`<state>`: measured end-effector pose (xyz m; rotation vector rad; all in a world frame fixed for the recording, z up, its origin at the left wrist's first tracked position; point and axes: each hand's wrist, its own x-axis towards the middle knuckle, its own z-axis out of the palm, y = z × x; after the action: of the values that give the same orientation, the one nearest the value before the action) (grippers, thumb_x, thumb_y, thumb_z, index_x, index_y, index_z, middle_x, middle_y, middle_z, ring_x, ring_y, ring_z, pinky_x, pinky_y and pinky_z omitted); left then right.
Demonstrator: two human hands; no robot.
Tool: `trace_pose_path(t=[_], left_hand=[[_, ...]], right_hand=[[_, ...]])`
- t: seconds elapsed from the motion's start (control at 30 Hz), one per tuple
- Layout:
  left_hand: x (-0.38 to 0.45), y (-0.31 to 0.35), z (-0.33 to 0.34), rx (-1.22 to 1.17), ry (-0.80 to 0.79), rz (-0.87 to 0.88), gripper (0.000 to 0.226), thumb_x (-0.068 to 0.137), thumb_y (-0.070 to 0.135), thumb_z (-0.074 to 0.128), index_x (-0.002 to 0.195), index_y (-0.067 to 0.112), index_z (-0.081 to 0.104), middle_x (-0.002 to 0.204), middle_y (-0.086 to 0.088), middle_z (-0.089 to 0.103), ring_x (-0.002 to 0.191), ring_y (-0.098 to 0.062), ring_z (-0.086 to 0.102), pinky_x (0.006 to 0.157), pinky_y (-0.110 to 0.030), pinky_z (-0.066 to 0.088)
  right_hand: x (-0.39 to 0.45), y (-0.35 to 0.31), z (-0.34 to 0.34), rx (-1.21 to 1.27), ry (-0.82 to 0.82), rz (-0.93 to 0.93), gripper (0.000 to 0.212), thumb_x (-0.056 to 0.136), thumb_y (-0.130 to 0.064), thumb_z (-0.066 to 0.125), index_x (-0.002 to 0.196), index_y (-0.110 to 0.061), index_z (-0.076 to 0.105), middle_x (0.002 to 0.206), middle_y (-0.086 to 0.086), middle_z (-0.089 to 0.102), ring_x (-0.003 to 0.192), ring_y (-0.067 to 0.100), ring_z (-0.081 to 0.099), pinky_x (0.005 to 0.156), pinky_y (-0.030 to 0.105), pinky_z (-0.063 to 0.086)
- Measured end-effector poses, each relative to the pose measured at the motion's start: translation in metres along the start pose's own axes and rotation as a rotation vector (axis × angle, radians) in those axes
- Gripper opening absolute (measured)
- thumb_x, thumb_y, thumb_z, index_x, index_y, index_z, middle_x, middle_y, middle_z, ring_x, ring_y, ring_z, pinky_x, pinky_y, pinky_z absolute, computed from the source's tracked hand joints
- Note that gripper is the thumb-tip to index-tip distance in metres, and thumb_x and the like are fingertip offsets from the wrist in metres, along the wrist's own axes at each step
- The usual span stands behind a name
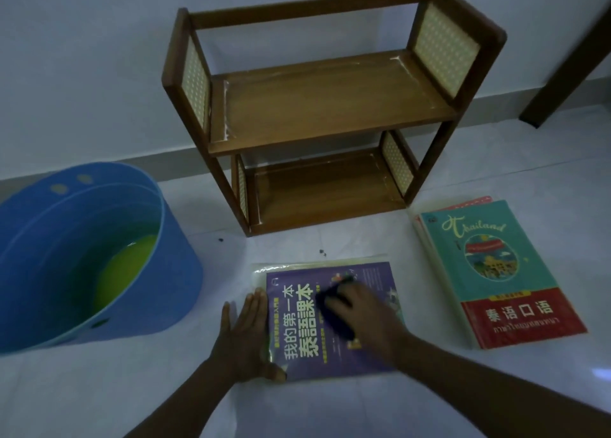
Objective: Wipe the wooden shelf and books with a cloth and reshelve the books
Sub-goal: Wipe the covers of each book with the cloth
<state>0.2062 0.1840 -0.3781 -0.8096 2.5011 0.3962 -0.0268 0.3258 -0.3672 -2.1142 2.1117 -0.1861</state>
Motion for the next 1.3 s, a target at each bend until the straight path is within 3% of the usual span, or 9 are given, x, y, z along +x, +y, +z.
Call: trace_pose_path(t=[0.1, 0.33, 0.47, 0.6, 0.73, 0.8, 0.9, 1.03, 1.3], left_hand=[[0.001, 0.0, 0.004, -0.108, -0.082, -0.085, 0.135, 0.049, 0.103, 0.02, 0.134, -0.001, 0.039, 0.131, -0.02, 0.059, 0.119, -0.035, 0.058, 0.11, -0.047, -0.001], [0.003, -0.003, 0.013, -0.078, 0.014, -0.069, 0.122, 0.066, 0.093, 0.008, 0.14, -0.002, 0.031, 0.133, -0.021, 0.057, 0.12, -0.036, 0.057, 0.105, -0.057, 0.013], [0.003, -0.004, 0.014, -0.036, 0.044, -0.057, 0.137, 0.046, 0.104, 0.015, 0.132, 0.002, 0.046, 0.13, -0.018, 0.06, 0.118, -0.033, 0.06, 0.108, -0.051, 0.003], [0.003, -0.006, 0.017, -0.057, 0.036, -0.071, 0.139, 0.042, 0.105, 0.021, 0.131, 0.001, 0.045, 0.128, -0.017, 0.062, 0.115, -0.033, 0.061, 0.11, -0.049, -0.001], [0.008, -0.001, 0.012, -0.03, 0.081, -0.108, 0.139, 0.042, 0.106, 0.02, 0.128, 0.0, 0.047, 0.124, -0.018, 0.064, 0.111, -0.033, 0.064, 0.111, -0.047, -0.004], [0.009, -0.004, 0.013, -0.006, 0.073, -0.097, 0.142, 0.039, 0.106, 0.018, 0.127, -0.001, 0.049, 0.122, -0.018, 0.066, 0.109, -0.032, 0.065, 0.11, -0.046, -0.002], [0.011, -0.003, 0.019, 0.056, 0.019, -0.096, 0.141, 0.034, 0.104, 0.035, 0.124, -0.003, 0.057, 0.121, -0.02, 0.066, 0.115, -0.035, 0.06, 0.108, -0.054, 0.006], [0.009, 0.041, 0.004, 0.15, 0.109, 0.005, 0.134, 0.023, 0.075, 0.072, 0.135, 0.005, 0.047, 0.135, -0.033, 0.049, 0.137, -0.05, 0.026, 0.095, -0.076, 0.026], [0.006, 0.108, 0.025, 0.127, -0.095, 0.053, 0.101, 0.056, 0.066, 0.076, 0.132, 0.01, 0.04, 0.124, -0.039, 0.054, 0.11, -0.058, 0.054, 0.063, -0.073, 0.045]], right_hand=[[0.027, 0.008, -0.005, 0.043, -0.099, 0.33, 0.072, 0.08, -0.008, 0.066, 0.143, -0.014, 0.03, 0.15, 0.013, 0.029, 0.133, 0.04, 0.029, 0.099, 0.05, 0.044], [0.031, -0.077, 0.016, 0.084, -0.135, -0.452, 0.037, 0.091, -0.027, 0.049, 0.127, -0.017, 0.048, 0.13, 0.007, 0.053, 0.11, 0.032, 0.049, 0.098, 0.044, 0.043], [0.058, -0.007, -0.006, 0.042, -0.042, 0.04, 0.072, 0.073, -0.02, 0.076, 0.137, -0.019, 0.043, 0.14, 0.007, 0.048, 0.126, 0.032, 0.043, 0.098, 0.043, 0.046], [0.021, -0.004, -0.015, 0.154, -0.16, 0.342, 0.061, 0.091, -0.022, 0.056, 0.146, -0.024, 0.03, 0.151, 0.004, 0.031, 0.134, 0.026, 0.03, 0.106, 0.038, 0.038], [-0.05, -0.055, 0.01, 0.145, -0.241, 0.204, 0.047, 0.092, -0.065, 0.013, 0.1, -0.061, 0.06, 0.098, -0.036, 0.06, 0.075, -0.016, 0.057, 0.063, -0.004, 0.036], [-0.062, -0.031, 0.004, -0.027, -0.288, 0.027, 0.025, 0.091, -0.04, 0.044, 0.108, -0.044, 0.062, 0.111, -0.019, 0.065, 0.091, 0.003, 0.063, 0.075, 0.012, 0.052], [-0.061, 0.024, -0.022, -0.032, -0.258, 0.242, 0.073, 0.052, -0.025, 0.084, 0.121, -0.025, 0.058, 0.124, 0.004, 0.062, 0.105, 0.029, 0.059, 0.076, 0.034, 0.059], [-0.067, 0.038, -0.034, -0.042, -0.294, 0.505, 0.073, 0.084, -0.011, 0.061, 0.148, -0.018, 0.025, 0.147, 0.011, 0.037, 0.131, 0.033, 0.037, 0.101, 0.04, 0.044], [-0.047, 0.033, -0.031, -0.125, -0.526, 0.877, 0.052, 0.094, -0.013, 0.047, 0.139, 0.004, 0.027, 0.133, 0.017, 0.05, 0.116, 0.028, 0.056, 0.087, 0.035, 0.051]])
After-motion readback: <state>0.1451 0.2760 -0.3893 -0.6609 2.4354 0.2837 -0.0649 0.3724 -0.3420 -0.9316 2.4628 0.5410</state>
